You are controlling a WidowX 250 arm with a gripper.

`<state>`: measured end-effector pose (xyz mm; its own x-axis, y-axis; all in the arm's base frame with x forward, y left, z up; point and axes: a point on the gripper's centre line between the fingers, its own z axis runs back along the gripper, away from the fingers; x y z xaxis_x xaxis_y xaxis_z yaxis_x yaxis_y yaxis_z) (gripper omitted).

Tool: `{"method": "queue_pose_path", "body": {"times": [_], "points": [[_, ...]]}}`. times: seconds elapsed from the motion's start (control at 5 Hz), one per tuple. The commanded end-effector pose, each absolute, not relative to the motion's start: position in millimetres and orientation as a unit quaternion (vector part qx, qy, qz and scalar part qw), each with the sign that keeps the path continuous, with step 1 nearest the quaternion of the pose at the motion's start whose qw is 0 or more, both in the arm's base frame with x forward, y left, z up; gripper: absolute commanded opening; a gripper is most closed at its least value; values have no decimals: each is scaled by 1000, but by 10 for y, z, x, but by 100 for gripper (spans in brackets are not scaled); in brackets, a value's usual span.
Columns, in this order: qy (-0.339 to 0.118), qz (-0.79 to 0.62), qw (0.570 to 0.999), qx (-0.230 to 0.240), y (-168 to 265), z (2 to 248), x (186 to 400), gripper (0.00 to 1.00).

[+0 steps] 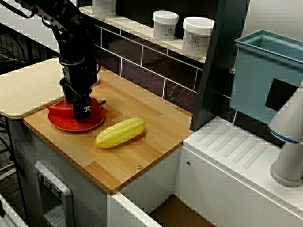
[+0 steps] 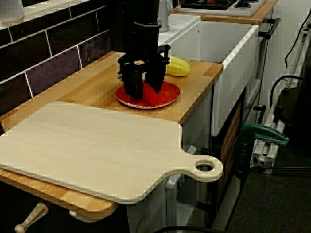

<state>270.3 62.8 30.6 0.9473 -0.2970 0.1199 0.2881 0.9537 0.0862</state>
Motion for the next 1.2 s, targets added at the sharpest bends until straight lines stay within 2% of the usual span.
{"method": "queue_pose_path", "body": {"times": [0.0,0.4,0.8,1.0], "points": [[-81,-137,986,42,659,434,2706,0],[-118,-90,988,31,816,888,2697,0],[-117,-64,990,42,1020,930,2750,0],[-108,-39,992,45,1180,871,2828,0]]}}
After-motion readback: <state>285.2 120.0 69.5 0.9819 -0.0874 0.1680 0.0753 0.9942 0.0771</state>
